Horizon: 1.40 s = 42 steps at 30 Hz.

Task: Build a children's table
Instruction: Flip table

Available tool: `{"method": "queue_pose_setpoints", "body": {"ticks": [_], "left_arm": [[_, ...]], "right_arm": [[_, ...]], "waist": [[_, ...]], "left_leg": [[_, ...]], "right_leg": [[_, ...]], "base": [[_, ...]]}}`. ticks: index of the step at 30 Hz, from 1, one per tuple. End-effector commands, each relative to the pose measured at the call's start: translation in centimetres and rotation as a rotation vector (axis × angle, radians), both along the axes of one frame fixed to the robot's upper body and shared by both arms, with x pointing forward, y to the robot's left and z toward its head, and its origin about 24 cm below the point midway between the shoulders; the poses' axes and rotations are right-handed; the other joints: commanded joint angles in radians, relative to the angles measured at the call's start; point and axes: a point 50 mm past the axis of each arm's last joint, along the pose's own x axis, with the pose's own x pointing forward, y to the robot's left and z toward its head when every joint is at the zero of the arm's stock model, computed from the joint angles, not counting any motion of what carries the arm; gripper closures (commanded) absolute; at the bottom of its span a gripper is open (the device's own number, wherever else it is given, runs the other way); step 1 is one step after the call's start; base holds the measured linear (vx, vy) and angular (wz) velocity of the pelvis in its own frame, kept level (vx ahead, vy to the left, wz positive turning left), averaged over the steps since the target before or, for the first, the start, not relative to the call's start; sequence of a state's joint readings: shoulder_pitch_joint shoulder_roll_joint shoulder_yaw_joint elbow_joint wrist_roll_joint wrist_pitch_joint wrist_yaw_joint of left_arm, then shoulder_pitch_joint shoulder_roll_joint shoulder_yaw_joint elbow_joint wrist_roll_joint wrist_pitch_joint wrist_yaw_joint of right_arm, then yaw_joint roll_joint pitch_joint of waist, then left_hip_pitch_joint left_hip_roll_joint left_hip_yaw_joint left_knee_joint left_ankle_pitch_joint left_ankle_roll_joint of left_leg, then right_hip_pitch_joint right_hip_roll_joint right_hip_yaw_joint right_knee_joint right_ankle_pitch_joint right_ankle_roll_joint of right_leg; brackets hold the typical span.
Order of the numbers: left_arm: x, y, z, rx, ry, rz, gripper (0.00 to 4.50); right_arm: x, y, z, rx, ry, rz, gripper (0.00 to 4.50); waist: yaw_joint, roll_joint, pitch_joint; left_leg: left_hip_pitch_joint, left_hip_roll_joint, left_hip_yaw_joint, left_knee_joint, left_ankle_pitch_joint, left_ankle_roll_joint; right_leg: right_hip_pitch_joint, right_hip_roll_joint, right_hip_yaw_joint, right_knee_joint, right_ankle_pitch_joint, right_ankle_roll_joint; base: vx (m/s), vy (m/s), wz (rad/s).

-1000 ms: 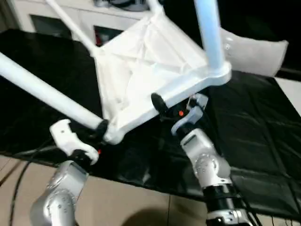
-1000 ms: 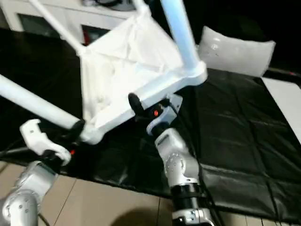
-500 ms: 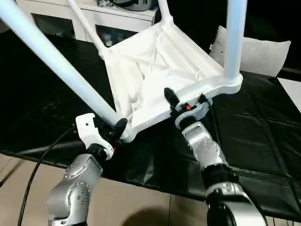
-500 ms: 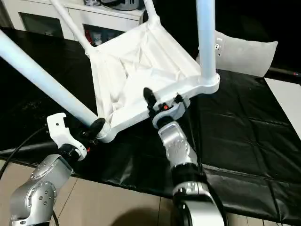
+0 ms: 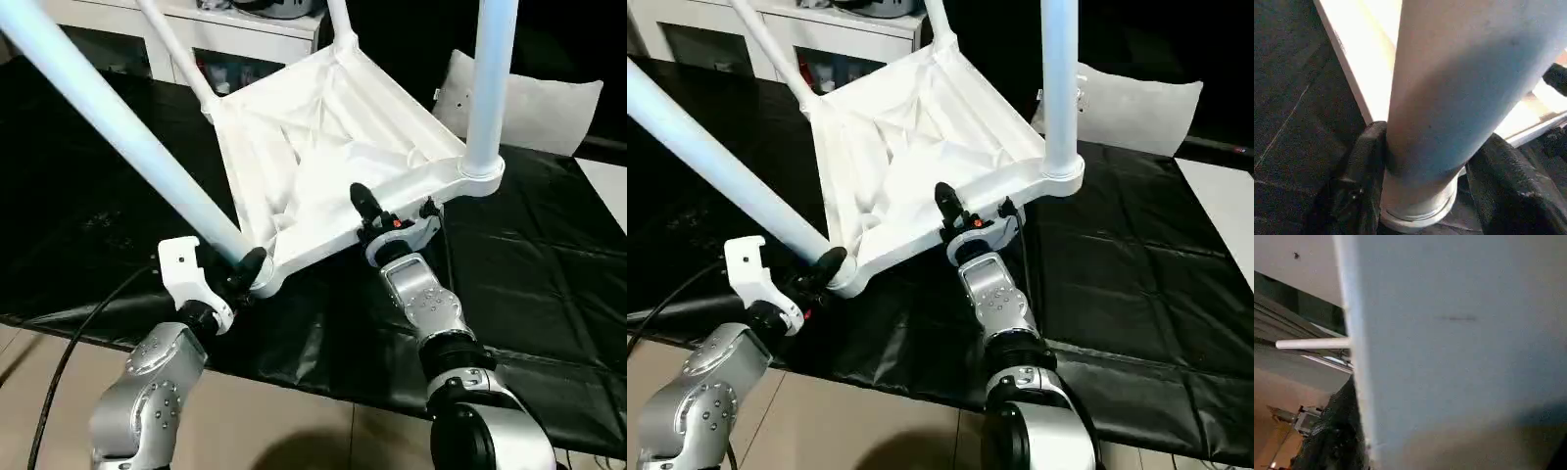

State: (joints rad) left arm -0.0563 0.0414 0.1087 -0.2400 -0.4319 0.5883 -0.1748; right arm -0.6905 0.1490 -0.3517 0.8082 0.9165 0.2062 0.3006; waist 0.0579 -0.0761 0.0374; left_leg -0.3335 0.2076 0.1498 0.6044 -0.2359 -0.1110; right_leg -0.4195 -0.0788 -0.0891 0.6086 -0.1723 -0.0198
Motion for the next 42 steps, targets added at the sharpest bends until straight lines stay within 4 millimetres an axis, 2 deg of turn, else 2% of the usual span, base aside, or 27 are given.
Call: {"method": "queue_pose_setpoints", "body": {"ticks": [1,3,4,5,6,8,11,12,13,15,16,18,21,23,24,25,26,27,30,31,32,33,34,35,39,41,42], "left_arm": [[-1.0,-1.9,-3.0,-0.020,0.155,-0.116,2.40],[-1.0,-1.7,-3.1,0.010,0.153,-0.118,2.41],[-1.0,-1.5,-3.1,0.046,0.144,-0.126,2.41],[-1.0,-1.5,-3.1,0.048,0.140,-0.143,2.41],[-1.1,-1.5,-3.0,0.038,0.132,-0.158,2.41],[-1.1,-1.3,-2.5,0.010,0.097,-0.155,1.72],[-1.3,-0.6,-2.2,0.016,0.071,-0.146,1.61],[-1.4,-0.3,-2.1,0.017,0.063,-0.147,1.49],[-1.5,-0.1,-1.9,0.013,0.048,-0.145,1.38],[-1.6,0.3,-1.6,0.003,0.021,-0.144,1.29],[-1.6,0.3,-1.6,0.003,0.021,-0.144,1.24],[-1.8,0.5,-1.5,0.005,0.008,-0.151,1.06],[-2.6,0.8,-1.5,0.022,-0.003,-0.210,0.88],[-3.1,0.9,-1.4,0.036,-0.005,-0.253,0.70],[-4.0,1.1,-1.3,0.099,-0.013,-0.340,0.51],[-4.1,1.2,-1.2,0.103,-0.013,-0.345,0.51],[-4.8,1.6,-0.7,0.168,-0.031,-0.427,0.49],[-4.9,1.8,-0.3,0.182,-0.043,-0.433,0.43],[-4.8,2.4,1.2,0.198,-0.088,-0.436,0.12],[-4.9,2.4,1.8,0.206,-0.104,-0.450,0.10],[-5.0,2.4,2.6,0.212,-0.120,-0.486,0.07],[-5.2,2.3,3.2,0.219,-0.129,-0.527,0.07],[-5.6,2.1,3.7,0.224,-0.128,-0.578,0.03],[-5.9,1.9,4.1,0.230,-0.122,-0.620,0.03],[-6.0,1.4,4.9,0.268,-0.133,-0.675,0.00],[-5.8,1.2,5.2,0.273,-0.143,-0.675,0.00],[-5.5,0.9,5.6,0.273,-0.151,-0.677,0.00]], "right_arm": [[0.2,8.3,6.6,0.191,-0.188,0.191,1.98],[0.2,8.3,6.6,0.192,-0.188,0.191,2.02],[0.2,8.2,6.6,0.191,-0.188,0.190,2.11],[0.3,8.2,6.6,0.186,-0.189,0.187,2.24],[0.4,8.1,6.6,0.181,-0.191,0.183,2.41],[0.5,7.8,6.8,0.170,-0.197,0.175,2.47],[0.9,7.2,7.0,0.150,-0.206,0.144,2.55],[1.1,6.7,7.1,0.145,-0.205,0.121,2.56],[1.3,6.3,7.2,0.147,-0.204,0.100,2.57],[1.7,5.6,7.5,0.143,-0.208,0.067,2.57],[1.7,5.6,7.5,0.143,-0.208,0.067,2.58],[1.9,4.9,7.8,0.136,-0.225,0.041,2.58],[2.5,3.1,8.6,0.083,-0.269,-0.023,2.59],[2.7,2.2,8.8,0.058,-0.277,-0.058,2.59],[3.0,0.6,9.0,-0.008,-0.284,-0.115,2.59],[3.0,0.5,9.0,-0.015,-0.284,-0.118,2.59],[3.1,-1.4,9.1,-0.139,-0.298,-0.178,2.59],[3.1,-2.0,9.2,-0.181,-0.302,-0.195,2.59],[2.9,-3.7,9.4,-0.292,-0.309,-0.250,2.59],[2.8,-4.4,9.4,-0.323,-0.306,-0.274,2.59],[2.6,-5.3,9.4,-0.361,-0.302,-0.310,2.59],[2.4,-6.2,9.5,-0.399,-0.297,-0.345,2.59],[2.2,-7.1,9.6,-0.449,-0.292,-0.383,2.59],[1.9,-7.7,9.7,-0.488,-0.291,-0.411,2.59],[1.2,-8.8,10.4,-0.577,-0.294,-0.478,2.59],[0.8,-9.2,10.7,-0.642,-0.290,-0.511,2.59],[0.4,-9.6,10.9,-0.705,-0.287,-0.537,2.59]], "waist": [[-0.001,-0.001,-0.051],[-0.002,0.001,-0.051],[-0.001,0.001,-0.051],[-0.001,-0.003,-0.051],[-0.001,0.000,-0.051],[-0.002,-0.002,-0.051],[-0.005,-0.004,-0.053],[-0.005,-0.004,-0.058],[-0.006,0.001,-0.059],[-0.007,-0.001,-0.064],[-0.010,-0.004,-0.062],[-0.009,-0.003,-0.056],[-0.009,0.002,-0.055],[-0.010,0.003,-0.055],[-0.009,0.002,-0.056],[-0.009,0.003,-0.056],[-0.010,0.004,-0.056],[-0.011,0.001,-0.055],[-0.009,0.003,-0.051],[-0.008,-0.004,-0.047],[-0.005,-0.005,-0.047],[-0.003,0.000,-0.047],[-0.004,-0.003,-0.046],[0.001,-0.002,-0.045],[0.013,-0.001,-0.040],[0.015,0.000,-0.041],[0.014,0.001,-0.042]], "left_leg": [[-0.020,0.013,0.017,-0.076,-0.051,0.039],[-0.019,0.014,0.016,-0.076,-0.054,0.037],[-0.019,0.014,0.016,-0.076,-0.058,0.036],[-0.019,0.013,0.016,-0.076,-0.059,0.037],[-0.019,0.014,0.016,-0.077,-0.055,0.035],[-0.018,0.015,0.016,-0.076,-0.043,0.033],[-0.020,0.014,0.017,-0.074,-0.020,0.036],[-0.022,0.013,0.016,-0.070,0.004,0.039],[-0.021,0.012,0.018,-0.068,0.028,0.044],[-0.023,0.010,0.018,-0.062,0.074,0.063],[-0.024,0.010,0.022,-0.061,0.079,0.079],[-0.026,0.012,0.023,-0.064,0.042,0.086],[-0.023,0.015,0.022,-0.066,0.002,0.068],[-0.021,0.015,0.022,-0.066,0.010,0.061],[-0.020,0.015,0.022,-0.065,0.019,0.061],[-0.019,0.014,0.021,-0.065,0.034,0.061],[-0.019,0.013,0.021,-0.065,0.035,0.062],[-0.020,0.012,0.021,-0.064,0.048,0.061],[-0.014,0.011,0.027,-0.066,0.026,0.048],[-0.018,0.011,0.028,-0.068,-0.001,0.038],[-0.018,0.011,0.027,-0.069,-0.014,0.027],[-0.017,0.010,0.026,-0.069,-0.023,0.013],[-0.018,0.010,0.026,-0.069,-0.030,0.007],[-0.014,0.008,0.028,-0.068,-0.037,-0.002],[-0.013,0.007,0.029,-0.072,-0.081,-0.031],[-0.010,0.006,0.029,-0.072,-0.096,-0.041],[-0.013,0.004,0.029,-0.072,-0.098,-0.047]], "right_leg": [[0.064,-0.050,0.051,-0.057,-0.181,-0.126],[0.062,-0.050,0.050,-0.057,-0.188,-0.125],[0.061,-0.050,0.050,-0.058,-0.192,-0.125],[0.062,-0.049,0.050,-0.058,-0.200,-0.118],[0.061,-0.050,0.050,-0.057,-0.201,-0.118],[0.061,-0.050,0.051,-0.055,-0.182,-0.126],[0.063,-0.048,0.051,-0.049,-0.144,-0.138],[0.066,-0.050,0.053,-0.043,-0.112,-0.145],[0.063,-0.047,0.053,-0.039,-0.069,-0.159],[0.062,-0.044,0.052,-0.031,0.005,-0.181],[0.058,-0.041,0.052,-0.031,0.027,-0.196],[0.058,-0.043,0.053,-0.035,-0.015,-0.196],[0.056,-0.044,0.053,-0.039,-0.073,-0.183],[0.055,-0.041,0.053,-0.036,-0.052,-0.186],[0.056,-0.040,0.053,-0.034,-0.035,-0.189],[0.056,-0.039,0.052,-0.030,-0.020,-0.192],[0.055,-0.038,0.051,-0.029,-0.017,-0.192],[0.057,-0.037,0.053,-0.026,-0.009,-0.189],[0.053,-0.033,0.055,-0.028,-0.016,-0.188],[0.053,-0.034,0.055,-0.033,-0.053,-0.177],[0.054,-0.035,0.055,-0.032,-0.077,-0.169],[0.054,-0.035,0.056,-0.031,-0.096,-0.153],[0.052,-0.034,0.056,-0.033,-0.110,-0.146],[0.050,-0.033,0.057,-0.033,-0.119,-0.133],[0.044,-0.029,0.057,-0.042,-0.201,-0.087],[0.042,-0.026,0.058,-0.044,-0.211,-0.075],[0.045,-0.025,0.059,-0.043,-0.207,-0.070]], "base": [[0.000,0.000,0.00],[0.000,0.000,0.00],[0.000,0.000,0.00],[0.000,0.000,0.00],[0.000,0.000,0.00],[0.000,0.000,0.00],[0.000,0.000,0.00],[0.000,0.000,0.00],[0.000,0.000,0.00],[0.000,0.000,0.00],[0.000,0.000,0.00],[0.000,0.000,0.00],[0.000,0.000,0.00],[0.000,0.000,0.00],[0.000,0.000,0.00],[0.000,0.000,0.00],[0.000,0.000,0.00],[0.000,0.000,0.00],[0.000,0.000,0.00],[0.000,0.000,0.00],[0.000,0.000,0.00],[0.000,0.000,0.00],[0.000,0.000,0.00],[0.000,0.000,0.00],[0.000,0.000,0.00],[0.000,0.000,0.00],[0.000,0.000,0.00]]}}
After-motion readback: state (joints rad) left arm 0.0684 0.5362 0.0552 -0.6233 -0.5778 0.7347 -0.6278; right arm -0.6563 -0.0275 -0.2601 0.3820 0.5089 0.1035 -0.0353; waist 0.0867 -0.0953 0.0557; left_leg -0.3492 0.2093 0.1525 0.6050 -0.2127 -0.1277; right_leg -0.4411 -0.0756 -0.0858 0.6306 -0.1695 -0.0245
